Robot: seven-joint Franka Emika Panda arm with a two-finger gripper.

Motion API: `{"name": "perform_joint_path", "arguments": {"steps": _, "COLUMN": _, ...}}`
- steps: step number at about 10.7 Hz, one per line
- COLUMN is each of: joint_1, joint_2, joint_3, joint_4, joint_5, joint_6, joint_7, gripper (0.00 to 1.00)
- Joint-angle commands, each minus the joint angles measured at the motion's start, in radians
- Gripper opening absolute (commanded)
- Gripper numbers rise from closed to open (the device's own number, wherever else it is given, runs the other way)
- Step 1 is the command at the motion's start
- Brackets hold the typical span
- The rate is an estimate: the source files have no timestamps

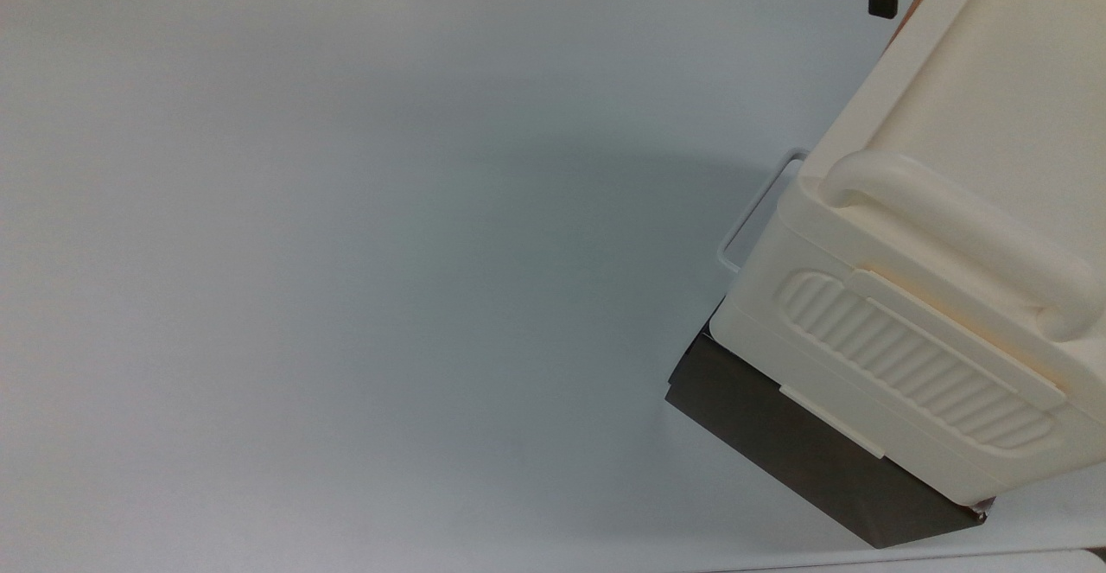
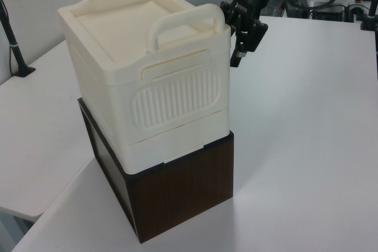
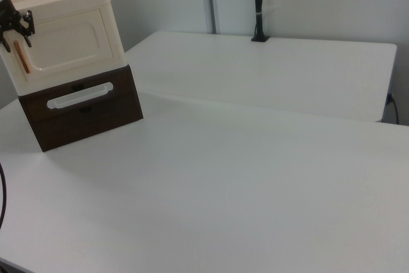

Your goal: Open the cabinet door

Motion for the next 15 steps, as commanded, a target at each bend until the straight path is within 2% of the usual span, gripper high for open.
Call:
{"name": "perform_joint_path", "arguments": {"steps": 1, "joint_1": 0.019, "joint_2": -0.003, "joint_3": -0.017, "joint_4": -0.007, "joint_5": -0.011, "joint_6": 0.037, "joint_7": -0.056, "gripper": 0.4}}
{"name": "perform_joint_path", "arguments": {"steps": 2, "joint_1": 0.02, "joint_2": -0.003, "joint_3": -0.017, "joint_4": -0.009, "joint_5": -0.011, "joint_6": 0.037, "joint_7": -0.07, "gripper": 0.37}}
{"name": "perform_joint_path", "arguments": {"steps": 4, "joint_1": 0.026, "joint_2": 0.0, "joint_3": -0.016, "joint_4": -0.015, "joint_5": -0.008, "joint_6": 0.037, "joint_7": -0.068, "gripper": 0.12}}
{"name": "perform_joint_path", "arguments": {"steps": 6, "joint_1": 0.033, "joint_2": 0.014, "joint_3": -0.016, "joint_4": -0.015, "joint_5": -0.01, "joint_6": 0.036, "joint_7": -0.068, "gripper": 0.11}}
{"name": "perform_joint_path", "arguments": {"steps": 8, "joint_1": 0.033, "joint_2": 0.008, "joint_3": -0.016, "joint_4": -0.015, "joint_5": -0.011, "joint_6": 0.022, "joint_7": -0.068, "gripper": 0.06}}
{"name": "perform_joint_path", "arguments": {"steps": 12, "joint_1": 0.02, "joint_2": -0.021, "joint_3": -0.023, "joint_4": -0.016, "joint_5": -0.011, "joint_6": -0.143, "joint_7": -0.056, "gripper": 0.06}}
{"name": "perform_joint_path", "arguments": {"steps": 13, "joint_1": 0.017, "joint_2": -0.036, "joint_3": -0.034, "joint_4": -0.016, "joint_5": -0.011, "joint_6": -0.201, "joint_7": -0.054, "gripper": 0.12}}
{"name": "perform_joint_path", "arguments": {"steps": 14, "joint_1": -0.004, "joint_2": -0.055, "joint_3": -0.037, "joint_4": -0.016, "joint_5": -0.01, "joint_6": -0.249, "joint_7": -0.054, "gripper": 0.27}}
{"name": "perform_joint_path", "arguments": {"steps": 15, "joint_1": -0.032, "joint_2": -0.072, "joint_3": -0.036, "joint_4": -0.015, "joint_5": -0.008, "joint_6": -0.295, "joint_7": -0.065, "gripper": 0.32}}
